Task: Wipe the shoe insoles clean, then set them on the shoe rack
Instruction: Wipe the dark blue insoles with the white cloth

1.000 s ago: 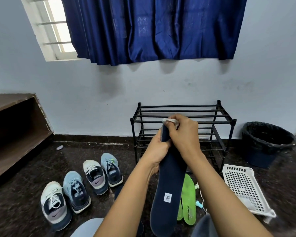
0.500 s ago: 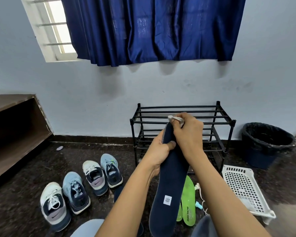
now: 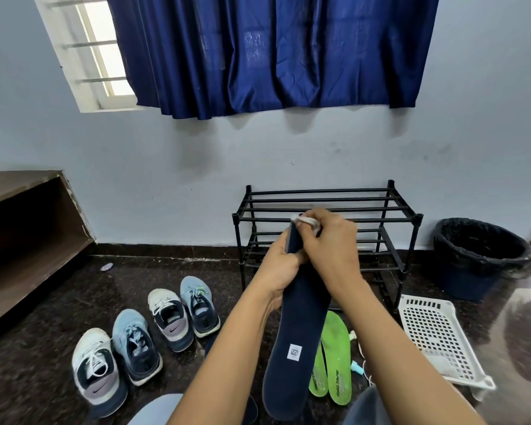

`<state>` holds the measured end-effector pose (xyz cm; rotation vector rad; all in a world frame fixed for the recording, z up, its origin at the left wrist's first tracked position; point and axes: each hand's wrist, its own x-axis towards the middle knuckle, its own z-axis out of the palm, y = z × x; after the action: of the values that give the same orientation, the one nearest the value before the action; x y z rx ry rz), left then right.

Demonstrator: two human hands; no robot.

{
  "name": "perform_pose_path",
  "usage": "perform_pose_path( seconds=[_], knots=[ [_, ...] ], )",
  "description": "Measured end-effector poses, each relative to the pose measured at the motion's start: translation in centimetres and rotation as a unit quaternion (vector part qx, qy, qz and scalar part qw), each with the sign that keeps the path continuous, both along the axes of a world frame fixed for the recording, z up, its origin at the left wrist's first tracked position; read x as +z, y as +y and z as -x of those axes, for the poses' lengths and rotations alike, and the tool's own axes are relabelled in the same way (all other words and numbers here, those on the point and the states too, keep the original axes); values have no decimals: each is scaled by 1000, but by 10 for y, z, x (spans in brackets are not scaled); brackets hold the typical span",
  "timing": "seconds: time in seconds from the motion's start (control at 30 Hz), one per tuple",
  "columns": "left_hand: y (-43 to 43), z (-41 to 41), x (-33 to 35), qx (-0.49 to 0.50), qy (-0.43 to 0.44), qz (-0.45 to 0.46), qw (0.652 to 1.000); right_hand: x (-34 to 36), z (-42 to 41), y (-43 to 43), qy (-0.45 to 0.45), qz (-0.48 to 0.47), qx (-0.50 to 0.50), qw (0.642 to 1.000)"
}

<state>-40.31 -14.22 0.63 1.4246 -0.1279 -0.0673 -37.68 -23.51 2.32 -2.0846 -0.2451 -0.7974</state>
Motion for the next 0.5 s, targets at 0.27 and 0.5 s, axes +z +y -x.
perform_pose_path(
  seconds=[0.27,0.5],
  knots=[
    [-4,4,0,10,2,-9,1000,2,-6,-4,-3,-42,-33,999],
    [-2,1,3,3,-1,1,1000,0,-3,2,-8,-14,-9,1000]
  ],
)
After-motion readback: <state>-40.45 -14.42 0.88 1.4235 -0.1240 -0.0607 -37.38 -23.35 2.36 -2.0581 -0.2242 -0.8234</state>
